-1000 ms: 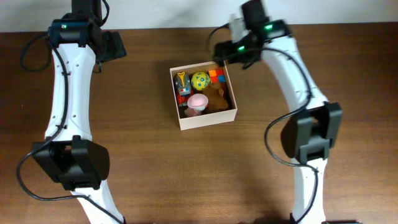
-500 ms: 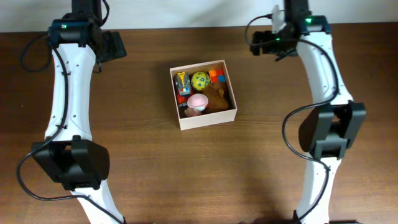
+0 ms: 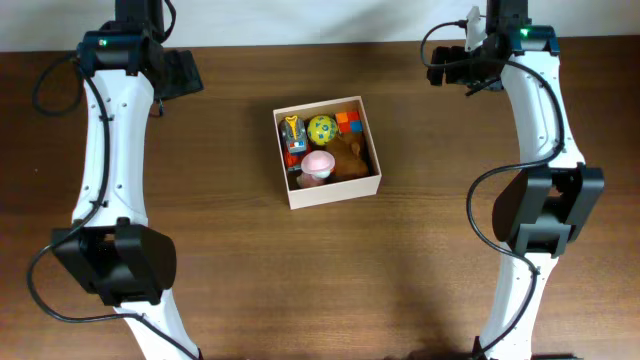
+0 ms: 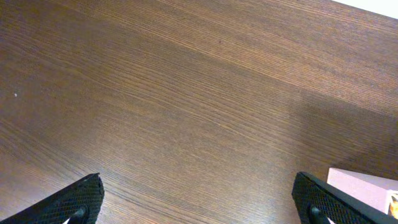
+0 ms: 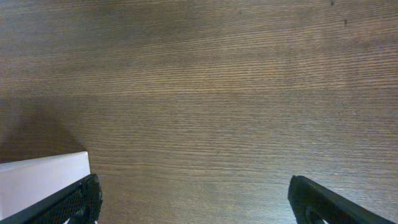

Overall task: Pack container
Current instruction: 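Raise the right gripper and retract it to the right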

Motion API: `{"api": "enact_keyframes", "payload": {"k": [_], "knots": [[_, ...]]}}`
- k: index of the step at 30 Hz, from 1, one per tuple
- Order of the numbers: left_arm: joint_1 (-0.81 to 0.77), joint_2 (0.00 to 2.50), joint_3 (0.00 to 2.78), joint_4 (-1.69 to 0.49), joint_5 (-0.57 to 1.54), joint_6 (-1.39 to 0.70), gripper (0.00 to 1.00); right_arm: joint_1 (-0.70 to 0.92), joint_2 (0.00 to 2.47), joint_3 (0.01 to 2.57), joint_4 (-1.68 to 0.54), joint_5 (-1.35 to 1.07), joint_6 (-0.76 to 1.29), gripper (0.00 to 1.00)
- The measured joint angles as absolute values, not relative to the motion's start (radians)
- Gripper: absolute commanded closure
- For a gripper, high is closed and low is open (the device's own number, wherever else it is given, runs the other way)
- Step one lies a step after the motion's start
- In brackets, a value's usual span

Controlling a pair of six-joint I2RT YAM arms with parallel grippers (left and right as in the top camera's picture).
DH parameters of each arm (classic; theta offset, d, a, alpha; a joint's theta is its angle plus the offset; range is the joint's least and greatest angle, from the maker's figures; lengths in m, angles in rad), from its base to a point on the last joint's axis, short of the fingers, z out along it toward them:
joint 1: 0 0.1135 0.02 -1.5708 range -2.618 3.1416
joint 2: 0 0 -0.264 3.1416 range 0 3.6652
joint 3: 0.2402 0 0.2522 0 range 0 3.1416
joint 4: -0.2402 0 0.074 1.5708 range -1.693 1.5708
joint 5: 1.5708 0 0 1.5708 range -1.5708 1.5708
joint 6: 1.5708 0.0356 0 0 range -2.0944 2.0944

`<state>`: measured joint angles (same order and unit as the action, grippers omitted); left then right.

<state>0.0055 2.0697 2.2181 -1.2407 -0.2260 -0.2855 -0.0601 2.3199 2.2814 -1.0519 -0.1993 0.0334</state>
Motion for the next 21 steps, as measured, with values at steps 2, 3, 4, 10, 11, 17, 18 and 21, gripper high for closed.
{"api": "enact_keyframes", "payload": {"k": [2,3,4,10,11,17,18,21], "knots": [[0.006,2.070,2.218,-1.241,-0.226,-0.286,0.01,-0.060,2.320,2.281,-1.052,-0.199,0.033,0.01],[0.006,2.070,2.218,-1.241,-0.226,-0.286,0.01,-0.060,2.320,2.281,-1.052,-0.199,0.032,0.01],[0.006,2.070,2.218,-1.241,-0.226,-0.286,0.01,-0.060,2.320,2.281,-1.052,-0.199,0.032,0.01],[0.006,2.070,2.218,-1.241,-0.226,-0.286,0.01,-0.060,2.320,2.281,-1.052,-0.199,0.030,0.01],[0.006,2.070,2.218,-1.241,-0.226,-0.286,0.01,-0.060,2.320,2.281,-1.052,-0.199,0.030,0.01],[0.006,2.070,2.218,-1.241,-0.226,-0.286,0.01,-0.060,2.320,2.281,-1.051,-0.179,0.029,0.01],[0.006,2.070,2.218,-1.241,-0.226,-0.286,0.01,-0.060,2.320,2.281,-1.051,-0.165,0.029,0.01],[0.006,2.070,2.218,-1.241,-0.226,-0.286,0.01,-0.060,2.320,2.281,-1.051,-0.136,0.029,0.01]]}}
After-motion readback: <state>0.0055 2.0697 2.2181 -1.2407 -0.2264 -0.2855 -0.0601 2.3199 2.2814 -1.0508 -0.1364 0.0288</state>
